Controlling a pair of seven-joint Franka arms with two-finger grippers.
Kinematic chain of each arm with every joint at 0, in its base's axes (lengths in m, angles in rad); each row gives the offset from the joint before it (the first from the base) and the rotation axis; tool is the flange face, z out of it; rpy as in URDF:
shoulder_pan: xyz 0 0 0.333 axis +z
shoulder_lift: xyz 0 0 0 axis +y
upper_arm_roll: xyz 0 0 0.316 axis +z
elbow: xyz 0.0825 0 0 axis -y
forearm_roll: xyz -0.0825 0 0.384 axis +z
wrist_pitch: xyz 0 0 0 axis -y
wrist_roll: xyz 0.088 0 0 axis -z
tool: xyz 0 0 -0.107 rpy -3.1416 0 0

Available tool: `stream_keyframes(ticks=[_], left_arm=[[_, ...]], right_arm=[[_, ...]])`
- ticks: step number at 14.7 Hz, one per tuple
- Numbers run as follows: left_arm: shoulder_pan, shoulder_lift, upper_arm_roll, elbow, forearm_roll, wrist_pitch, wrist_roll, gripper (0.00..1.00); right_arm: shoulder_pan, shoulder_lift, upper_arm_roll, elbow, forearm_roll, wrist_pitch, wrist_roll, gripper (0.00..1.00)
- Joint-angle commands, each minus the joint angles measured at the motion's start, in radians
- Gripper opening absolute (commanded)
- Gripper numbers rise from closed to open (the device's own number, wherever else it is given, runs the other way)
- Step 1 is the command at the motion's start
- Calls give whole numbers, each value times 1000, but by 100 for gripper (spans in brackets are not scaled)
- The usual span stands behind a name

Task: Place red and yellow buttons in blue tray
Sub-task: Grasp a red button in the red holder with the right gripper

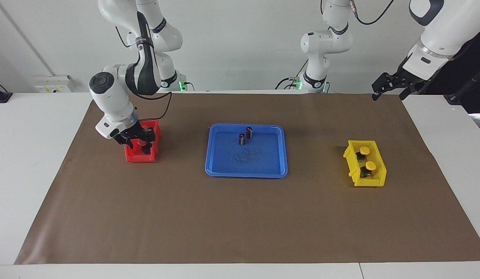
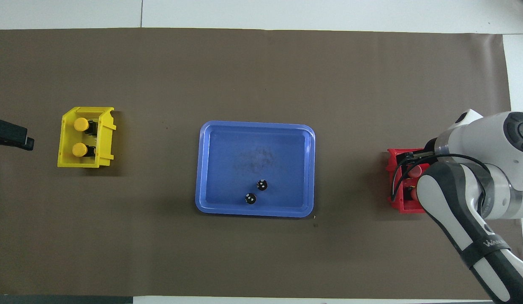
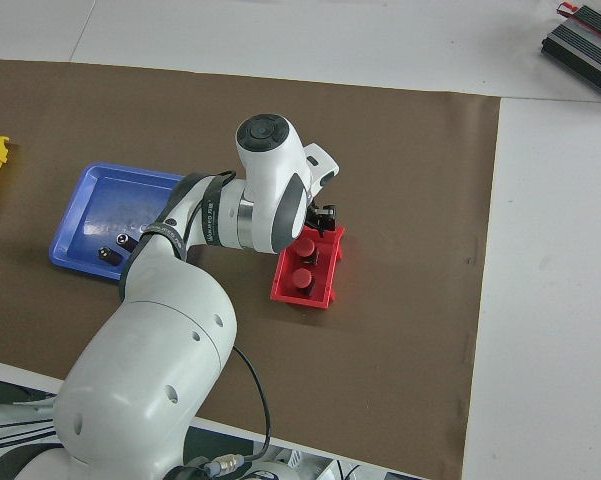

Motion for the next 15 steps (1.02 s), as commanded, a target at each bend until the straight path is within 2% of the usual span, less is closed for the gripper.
stream_keyframes(ticks=[1, 15], left_arm=[[11, -33, -2, -35, -6, -5, 6, 100], [11, -39, -2, -47, -6, -3, -19, 100]], right_arm=[[-9, -14, 1, -23, 15, 20, 5, 77], [-35, -18, 0, -18, 15, -14, -1, 74]])
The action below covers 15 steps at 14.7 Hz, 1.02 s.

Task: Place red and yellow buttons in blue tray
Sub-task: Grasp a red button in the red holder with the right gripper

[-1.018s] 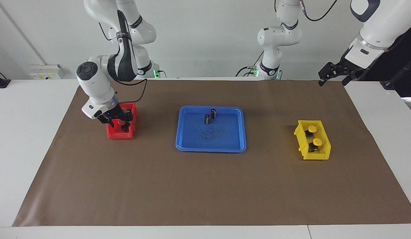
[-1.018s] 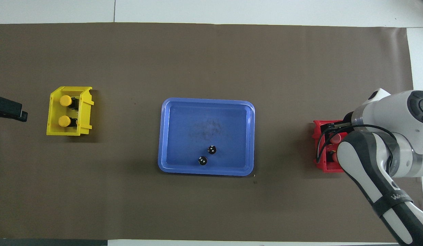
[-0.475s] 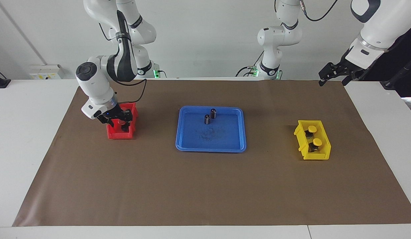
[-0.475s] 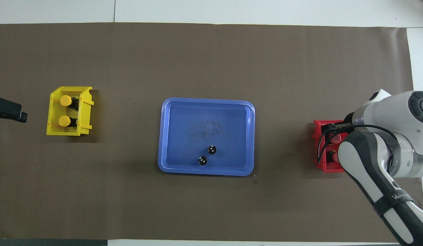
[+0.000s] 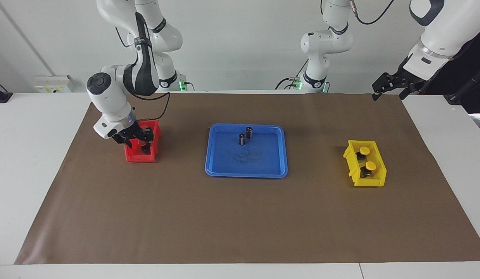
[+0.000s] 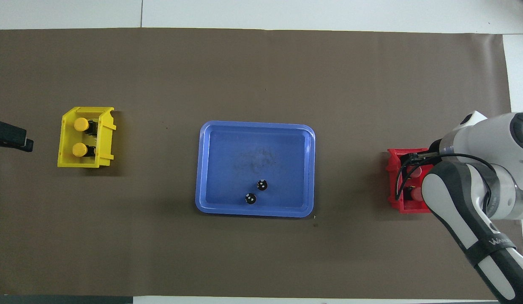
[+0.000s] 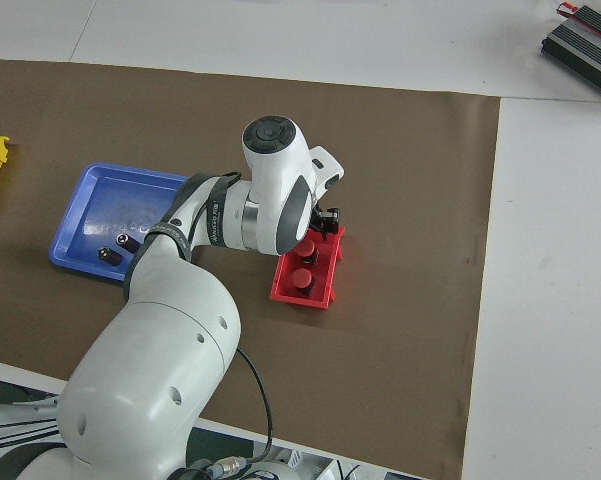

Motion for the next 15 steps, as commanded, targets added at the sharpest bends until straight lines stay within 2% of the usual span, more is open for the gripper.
stream_keyframes(ticks=[1, 11, 15], left_arm=[[7, -33, -2, -35, -6, 2, -11, 100], [32, -33, -2, -35, -6, 4, -8, 100], [35, -33, -2, -35, -5, 4, -8, 100]], right_arm=[[-13, -18, 5, -18, 10, -5, -1, 73], [-8, -35, 7, -67, 10, 16, -4, 72], [-10, -44, 7, -88, 10, 18, -21, 65]])
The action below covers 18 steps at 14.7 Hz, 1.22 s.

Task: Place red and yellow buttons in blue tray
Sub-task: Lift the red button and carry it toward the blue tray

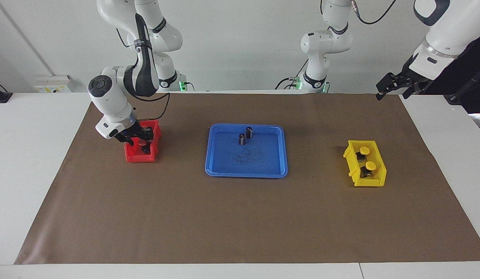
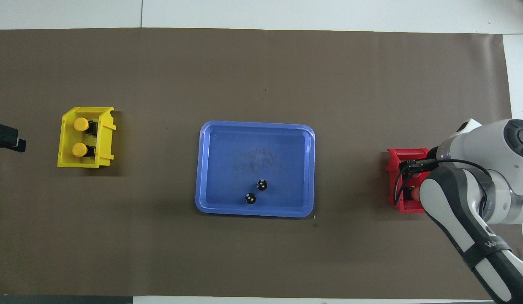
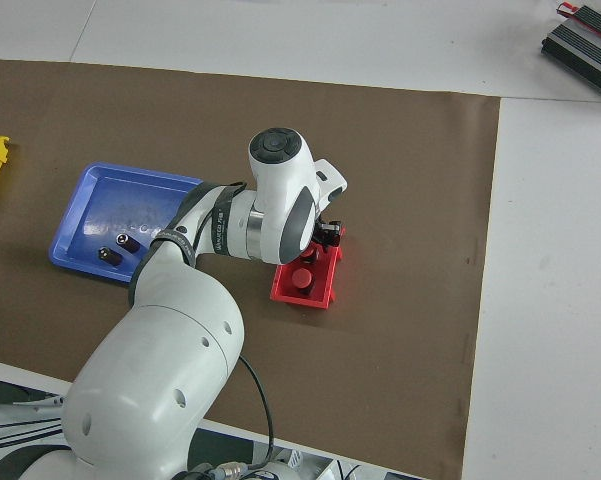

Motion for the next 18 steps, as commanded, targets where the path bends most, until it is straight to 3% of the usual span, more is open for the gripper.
stream_keyframes(ticks=[1, 3, 5, 7, 13, 16, 18], left_arm=[[10, -31, -3, -34, -6, 4, -6, 100], [10, -31, -3, -34, -6, 5, -6, 100], [8, -31, -3, -34, -5, 8, -5, 100], [10, -31, -3, -34, -6, 10, -3, 100], [49, -31, -3, -36, -6, 8, 4, 100], [62, -43, -3, -60, -5, 22, 9, 100], [62, -82, -3, -152, -3, 121, 3, 100]], right_arm=[[-10, -34, 3, -38, 10, 27, -28, 60], [-8, -34, 3, -38, 10, 36, -29, 47], [0, -29, 3, -31, 10, 33, -28, 26], [0, -20, 3, 16, 9, -24, -31, 18], [25, 47, 6, 364, 8, -413, -19, 19], [162, 122, 6, 536, 45, -464, 195, 18], [295, 179, 6, 619, 82, -452, 361, 16]])
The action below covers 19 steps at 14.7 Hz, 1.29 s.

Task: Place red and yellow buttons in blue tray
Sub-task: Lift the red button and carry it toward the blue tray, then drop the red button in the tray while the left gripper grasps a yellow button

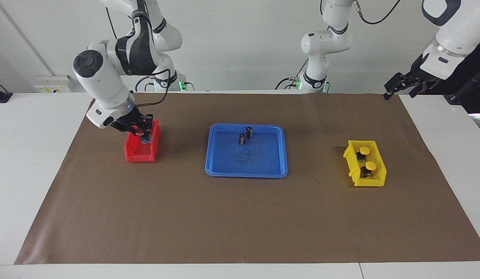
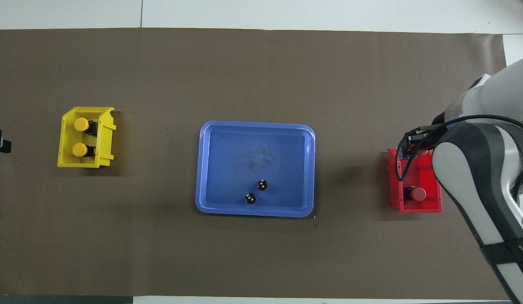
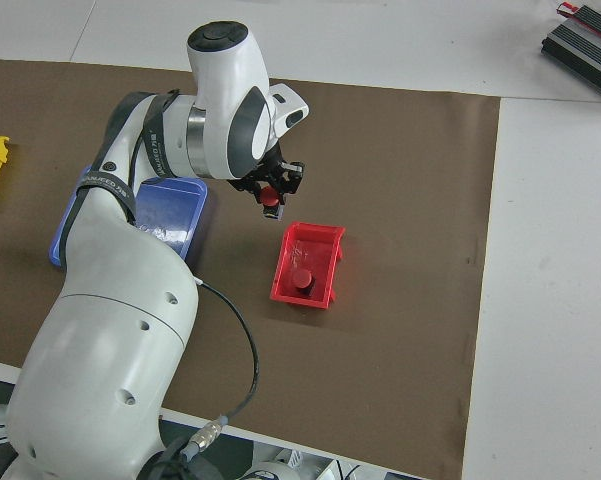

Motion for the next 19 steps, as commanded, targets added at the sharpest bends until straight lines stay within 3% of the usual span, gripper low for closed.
stream_keyframes(ticks=[1, 3, 5, 6, 9, 15, 17, 18, 19], left_arm=[[6, -99, -5, -195, -3, 162, 0, 100], [8, -122, -5, -309, 0, 291, 2, 100], [8, -98, -5, -378, 0, 416, 2, 100], [6, -66, -5, -400, 0, 476, 2, 98], [-5, 11, -5, -409, 0, 552, 2, 81], [-14, 149, -8, -411, 0, 740, -1, 75], [-34, 197, -8, -406, 0, 803, -1, 74], [-35, 217, -6, -403, 0, 828, -3, 74], [-37, 228, -8, -399, -2, 842, -3, 74]], right_arm=[[160, 143, 0, 167, 33, -8, 252, 16], [248, 284, 0, 303, 34, -9, 410, 16], [337, 418, 0, 399, 23, 1, 479, 17], [349, 435, 0, 397, 21, 47, 489, 18], [378, 432, 1, 296, 23, 159, 493, 18], [423, 400, 3, 195, 38, 241, 544, 22], [423, 391, 3, 170, 37, 244, 544, 38], [423, 391, 3, 170, 38, 244, 544, 49], [421, 391, 1, 181, 37, 232, 544, 68]])
